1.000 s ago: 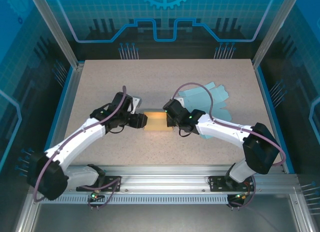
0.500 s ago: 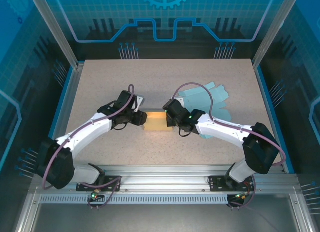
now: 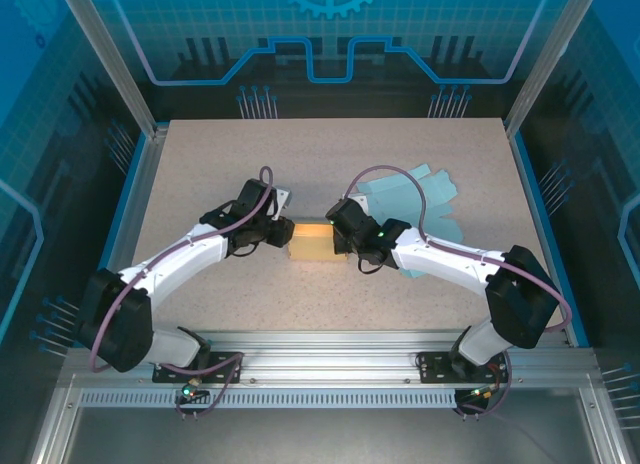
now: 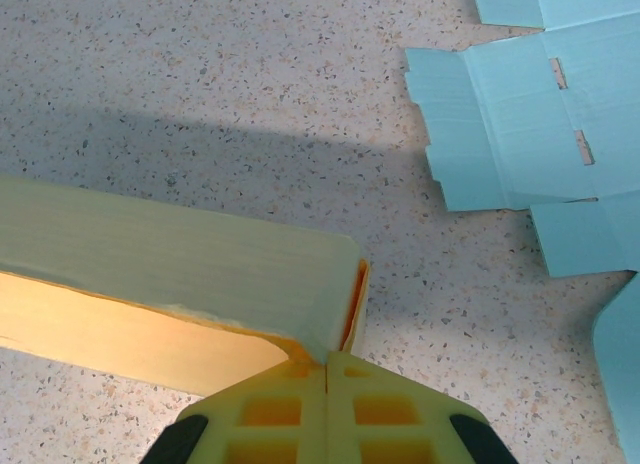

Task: Fold the paper box

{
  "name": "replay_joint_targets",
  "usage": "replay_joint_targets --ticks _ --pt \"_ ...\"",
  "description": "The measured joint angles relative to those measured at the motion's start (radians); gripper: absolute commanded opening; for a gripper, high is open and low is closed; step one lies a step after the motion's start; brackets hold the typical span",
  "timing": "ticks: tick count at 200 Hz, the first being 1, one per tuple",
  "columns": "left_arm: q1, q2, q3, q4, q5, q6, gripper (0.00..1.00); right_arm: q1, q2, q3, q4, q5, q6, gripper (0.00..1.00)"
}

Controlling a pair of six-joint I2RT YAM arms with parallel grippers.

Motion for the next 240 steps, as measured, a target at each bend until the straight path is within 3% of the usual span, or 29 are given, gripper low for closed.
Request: replay_joint_targets --ticks 24,49,70,101,135,175,206,240 --pt "0.000 0.014 0.000 0.002 -0.014 0.001 0.31 0.002 0.000 0.000 0.000 0.000 -0.005 0.00" --pt "0.000 0.016 0.000 0.002 -0.022 0.006 0.24 0.002 0.000 0.000 0.000 0.000 -0.010 0.00" --pt "0.000 0.016 0.000 0.002 -0.021 0.014 0.13 0.002 0.000 0.000 -0.001 0.000 -0.013 0.00" --pt "0.000 0.016 0.000 0.001 -0.017 0.018 0.06 0.006 0.000 0.000 -0.002 0.004 -0.022 0.00" --pt "0.000 0.014 0.021 -0.026 0.006 0.018 0.00 0.015 0.000 0.005 -0.020 0.022 -0.030 0.00" --pt "0.000 -0.017 0.040 -0.059 0.028 0.018 0.00 0.021 0.000 0.020 -0.056 0.034 -0.037 0.00" --pt "0.000 -0.052 0.035 -0.058 0.034 0.018 0.00 0.021 0.000 0.036 -0.081 0.046 -0.042 0.22" --pt "0.000 -0.071 -0.007 -0.032 0.035 0.018 0.00 0.021 0.000 0.053 -0.099 0.050 -0.040 0.31"
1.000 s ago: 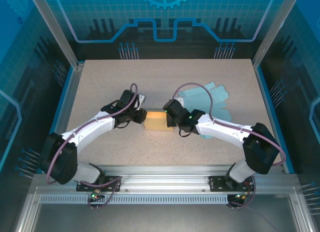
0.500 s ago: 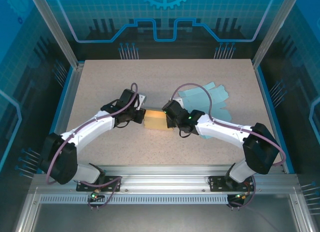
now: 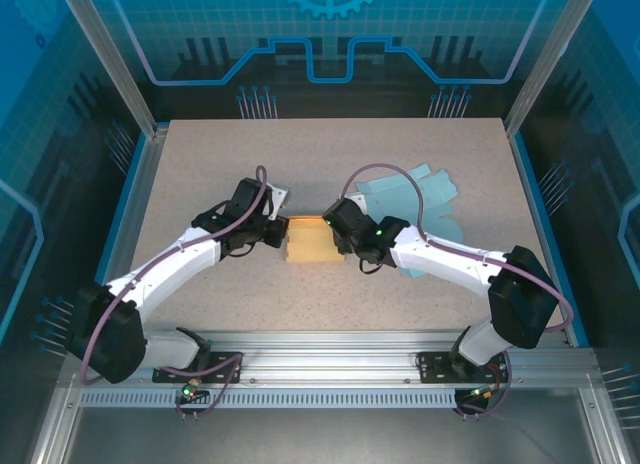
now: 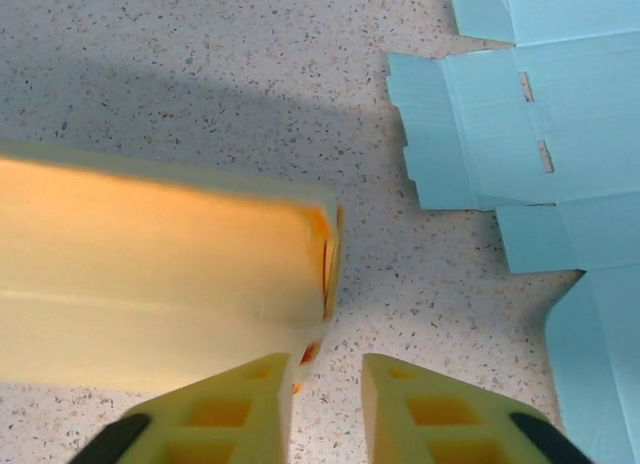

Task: Fold the paper box

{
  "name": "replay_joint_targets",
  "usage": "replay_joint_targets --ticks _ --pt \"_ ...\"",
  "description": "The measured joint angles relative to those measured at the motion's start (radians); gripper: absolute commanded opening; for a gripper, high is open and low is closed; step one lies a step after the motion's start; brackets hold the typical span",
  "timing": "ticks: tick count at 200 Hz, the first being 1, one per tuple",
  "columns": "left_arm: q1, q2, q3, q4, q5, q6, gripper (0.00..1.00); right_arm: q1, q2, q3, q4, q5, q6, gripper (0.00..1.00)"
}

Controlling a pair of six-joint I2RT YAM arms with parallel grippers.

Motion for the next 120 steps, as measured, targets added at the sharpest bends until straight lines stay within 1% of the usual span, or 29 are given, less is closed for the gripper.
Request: replay_joint_targets --ticks 20,49,80,120 --pt "0.000 -0.001 -0.040 0.027 0.000 0.001 0.00 0.000 0.000 0.002 -0.002 0.003 0.000 0.34" --pt "0.000 -0.007 -0.086 0.072 0.000 0.004 0.00 0.000 0.000 0.010 -0.015 0.003 -0.002 0.42" --pt "-0.001 -0.049 -0.127 0.132 0.000 0.012 0.00 -0.003 0.000 0.032 -0.020 0.000 -0.014 0.53" --pt "-0.009 -0.085 -0.134 0.197 0.000 0.034 0.00 -0.031 0.000 0.047 -0.014 -0.039 -0.027 0.64"
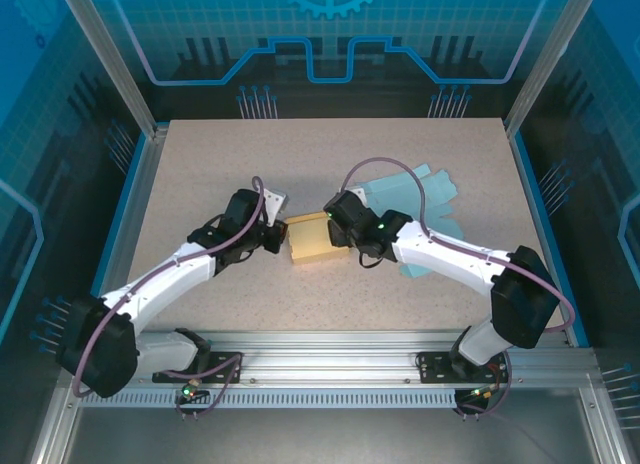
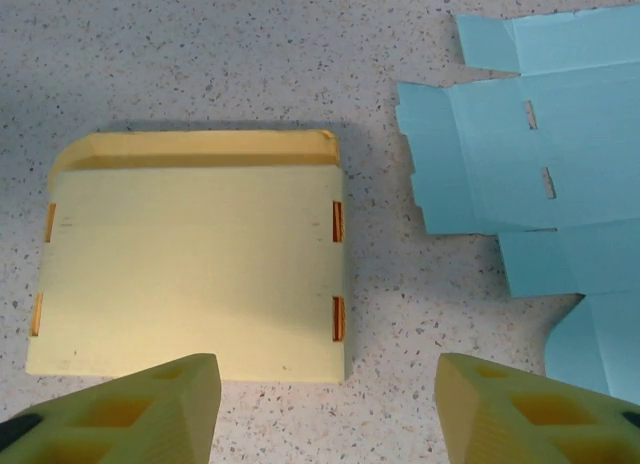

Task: Fold the paper box

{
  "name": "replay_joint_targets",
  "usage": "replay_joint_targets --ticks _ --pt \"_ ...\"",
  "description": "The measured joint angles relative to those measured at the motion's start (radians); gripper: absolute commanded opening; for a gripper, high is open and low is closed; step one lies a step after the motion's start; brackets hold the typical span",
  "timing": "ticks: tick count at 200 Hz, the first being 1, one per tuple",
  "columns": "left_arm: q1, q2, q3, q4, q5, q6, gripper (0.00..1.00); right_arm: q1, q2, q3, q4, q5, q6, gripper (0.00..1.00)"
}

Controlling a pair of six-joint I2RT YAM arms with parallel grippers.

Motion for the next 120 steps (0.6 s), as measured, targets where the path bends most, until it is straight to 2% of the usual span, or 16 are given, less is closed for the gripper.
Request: replay_joint_targets --ticks 26,54,72,95,120 --pt "-0.005 -0.004 0.000 0.014 -0.010 -0.005 0.00 -0.026 0.000 0.001 0.002 -0.024 -0.003 0.68" --pt "0.006 0.021 0.022 -0.041 -0.029 -0.045 0.21 -0.040 -0.001 0.001 0.002 -0.048 -0.010 0.73" --pt "0.048 0.087 0.063 -0.079 -0.019 -0.069 0.34 -0.043 -0.013 -0.006 0.006 -0.068 -0.014 0.78" --pt "0.115 0.193 0.109 -0.111 0.018 -0.093 0.35 -0.045 -0.039 -0.010 0.004 -0.076 -0.026 0.87" --pt "0.151 0.330 0.180 -0.133 0.064 -0.098 0.26 -0.045 -0.078 -0.021 0.002 -0.079 -0.025 1.00"
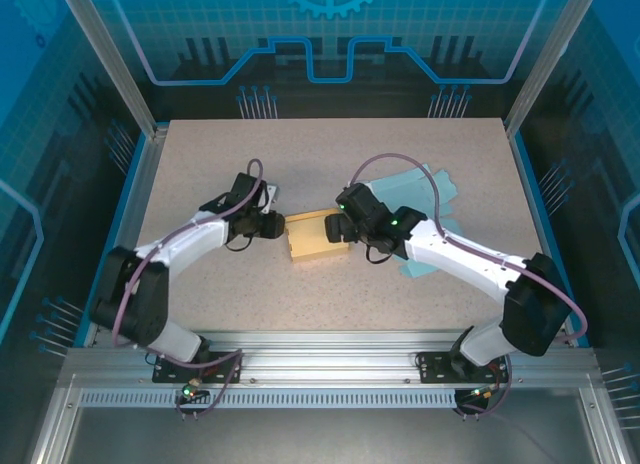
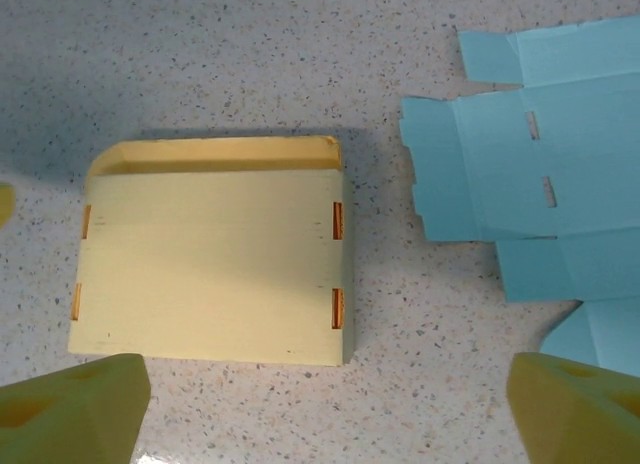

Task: Fold the paper box

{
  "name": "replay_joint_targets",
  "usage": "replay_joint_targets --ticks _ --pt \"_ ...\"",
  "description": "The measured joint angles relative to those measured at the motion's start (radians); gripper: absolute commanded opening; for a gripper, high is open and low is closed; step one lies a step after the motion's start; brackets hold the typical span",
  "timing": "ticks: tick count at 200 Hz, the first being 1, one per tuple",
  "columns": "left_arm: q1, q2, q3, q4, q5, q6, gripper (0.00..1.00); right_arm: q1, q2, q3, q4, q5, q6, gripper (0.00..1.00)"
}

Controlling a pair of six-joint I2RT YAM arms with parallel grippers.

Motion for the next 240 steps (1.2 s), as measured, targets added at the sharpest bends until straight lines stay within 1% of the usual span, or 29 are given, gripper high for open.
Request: replay_joint_targets --ticks 19,40,64,90,150,240 --pt "0.019 0.084 0.043 -0.001 0.039 -0.012 0.24 0.000 -0.030 -0.013 -0.008 0.002 0.000 1.00" --pt "0.039 0.123 0.057 -0.002 0.063 -0.016 0.23 -0.002 -0.050 -0.019 -0.018 0.007 0.002 1.00" --pt "0.053 0.139 0.070 -0.006 0.077 -0.016 0.23 -0.007 -0.053 -0.019 -0.028 0.015 0.007 1.00" --pt "0.068 0.153 0.077 -0.006 0.096 -0.016 0.25 -0.015 -0.053 -0.020 -0.039 0.023 0.011 1.00" --pt "0.071 0.180 0.079 -0.010 0.146 -0.013 0.26 -0.021 -0.053 -0.020 -0.045 0.038 0.023 1.00" --pt "0.071 0.246 0.119 -0.014 0.166 -0.013 0.31 -0.026 -0.053 -0.020 -0.050 0.037 0.023 1.00"
